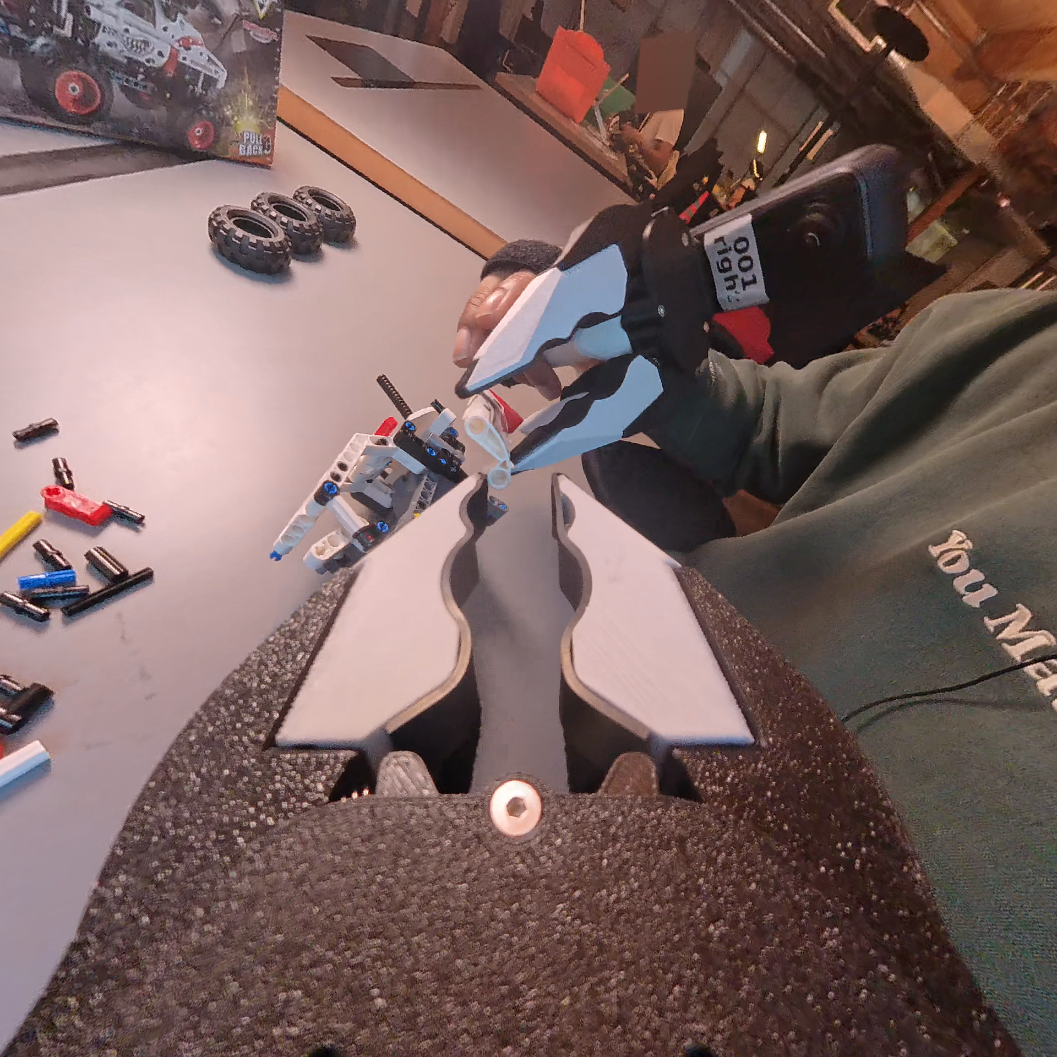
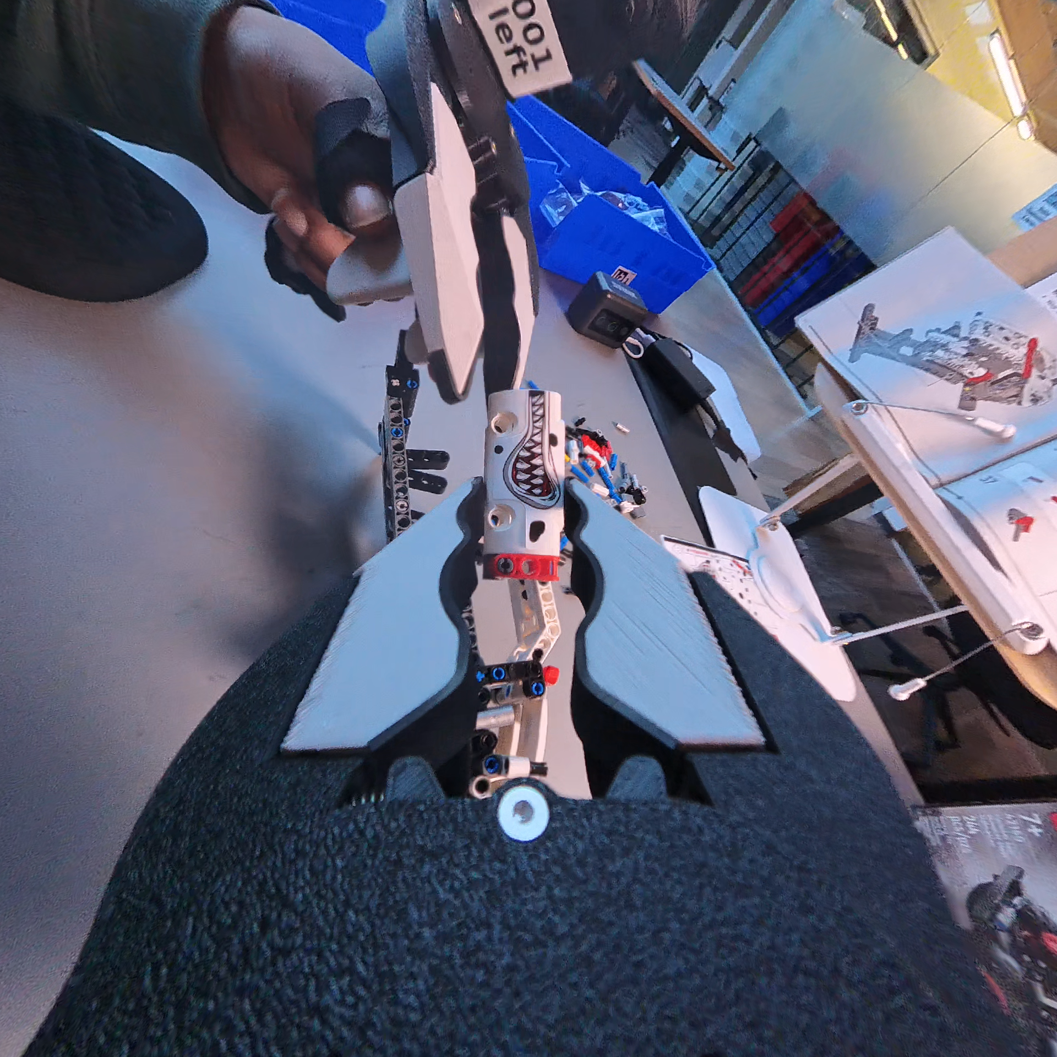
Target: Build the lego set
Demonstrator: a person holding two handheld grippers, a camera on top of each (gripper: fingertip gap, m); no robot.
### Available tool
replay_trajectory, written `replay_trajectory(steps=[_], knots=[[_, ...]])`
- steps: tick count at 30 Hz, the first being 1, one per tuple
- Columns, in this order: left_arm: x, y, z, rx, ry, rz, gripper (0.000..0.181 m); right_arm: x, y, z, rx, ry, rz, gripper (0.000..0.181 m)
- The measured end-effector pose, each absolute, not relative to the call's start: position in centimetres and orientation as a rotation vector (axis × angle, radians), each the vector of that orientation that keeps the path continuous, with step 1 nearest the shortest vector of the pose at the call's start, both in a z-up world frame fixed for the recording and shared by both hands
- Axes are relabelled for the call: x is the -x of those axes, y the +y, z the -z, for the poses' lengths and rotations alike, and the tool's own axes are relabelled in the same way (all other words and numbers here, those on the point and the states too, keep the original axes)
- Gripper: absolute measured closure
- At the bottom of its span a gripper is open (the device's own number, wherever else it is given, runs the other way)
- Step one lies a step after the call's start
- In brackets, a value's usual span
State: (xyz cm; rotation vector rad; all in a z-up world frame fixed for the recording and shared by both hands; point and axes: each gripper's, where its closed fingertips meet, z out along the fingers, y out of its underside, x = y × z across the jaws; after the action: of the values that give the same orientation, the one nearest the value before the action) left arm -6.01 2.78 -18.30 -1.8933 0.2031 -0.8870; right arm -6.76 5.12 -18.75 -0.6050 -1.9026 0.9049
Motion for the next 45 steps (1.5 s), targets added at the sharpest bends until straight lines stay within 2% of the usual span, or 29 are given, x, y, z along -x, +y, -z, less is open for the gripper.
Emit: replay_trajectory(steps=[11,17,21,27,29,35,42,45], knots=[[8.9,1.7,16.8,1.808,0.302,0.597,0.122,6.5,6.4,20.3,0.742,-1.956,-1.010,0.154],[10.9,0.6,19.8,1.883,0.362,0.470,0.099,6.6,6.6,20.6,0.763,-1.970,-1.021,0.154],[11.1,0.2,22.6,1.949,0.412,0.457,0.092,7.0,6.4,20.5,0.772,-1.973,-1.048,0.154],[10.1,0.4,26.2,2.026,0.482,0.418,0.102,7.6,6.4,20.3,0.788,-1.971,-1.064,0.154],[10.0,0.4,27.0,2.050,0.507,0.377,0.113,7.7,6.5,20.7,0.800,-1.974,-1.066,0.154],[10.0,0.3,28.3,2.086,0.562,0.296,0.161,7.7,6.4,21.7,0.817,-1.993,-1.066,0.154],[9.9,0.3,28.2,2.079,0.563,0.301,0.162,6.4,5.1,22.0,0.774,-2.080,-1.083,0.154],[9.6,0.3,26.9,2.013,0.533,0.368,0.154,5.4,4.2,22.3,0.732,-2.151,-1.052,0.154]])
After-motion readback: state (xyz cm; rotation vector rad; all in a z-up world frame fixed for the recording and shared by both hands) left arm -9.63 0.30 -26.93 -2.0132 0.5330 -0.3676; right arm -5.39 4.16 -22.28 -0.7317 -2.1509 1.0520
